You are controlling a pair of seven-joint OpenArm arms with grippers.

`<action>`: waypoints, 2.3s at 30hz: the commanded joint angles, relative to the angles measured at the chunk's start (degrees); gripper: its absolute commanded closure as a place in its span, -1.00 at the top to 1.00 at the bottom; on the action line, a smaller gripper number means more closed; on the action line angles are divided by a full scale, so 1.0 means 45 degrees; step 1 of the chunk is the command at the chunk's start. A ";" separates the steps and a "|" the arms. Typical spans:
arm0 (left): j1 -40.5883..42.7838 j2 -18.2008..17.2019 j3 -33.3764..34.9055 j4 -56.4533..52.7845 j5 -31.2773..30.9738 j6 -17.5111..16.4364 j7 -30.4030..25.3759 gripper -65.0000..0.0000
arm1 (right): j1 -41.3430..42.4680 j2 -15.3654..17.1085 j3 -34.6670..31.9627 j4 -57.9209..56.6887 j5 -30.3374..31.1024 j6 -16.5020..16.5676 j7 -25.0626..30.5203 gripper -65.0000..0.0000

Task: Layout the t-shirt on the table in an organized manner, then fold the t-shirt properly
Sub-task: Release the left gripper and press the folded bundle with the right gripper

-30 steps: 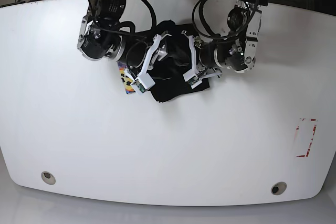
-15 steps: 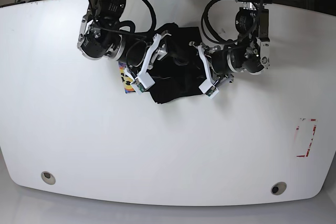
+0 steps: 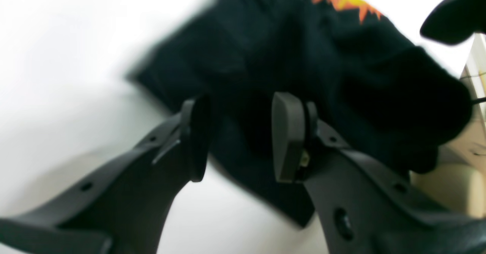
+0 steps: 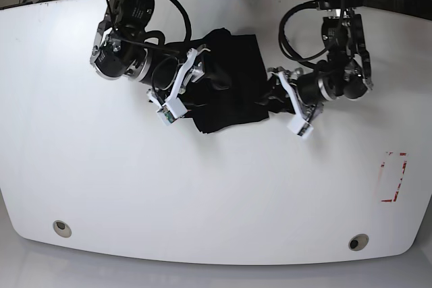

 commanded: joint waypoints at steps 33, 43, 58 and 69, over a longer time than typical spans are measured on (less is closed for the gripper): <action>0.1738 -0.5960 -0.5555 0.0646 -0.3907 -0.0017 0.0329 -0.22 | 0.2698 0.0434 -0.5403 -0.2862 -0.3436 0.0017 0.2435 0.21; 0.2207 -0.5608 -0.5634 0.0646 -0.3907 -0.0017 0.0290 -0.22 | 0.2796 0.0434 -0.6653 -0.3722 -0.6346 0.0017 0.4291 0.21; 0.2520 -0.5589 -0.5634 0.0646 -0.3868 -0.0017 0.0270 -0.22 | 0.2815 0.0453 -0.6712 -0.5890 -0.7421 0.0017 0.6147 0.19; 0.2442 -0.5589 -0.5614 0.0646 -0.3829 -0.0017 0.0270 -0.22 | 0.2776 0.0453 -0.6692 -0.5871 -0.7401 0.0017 0.6147 -0.95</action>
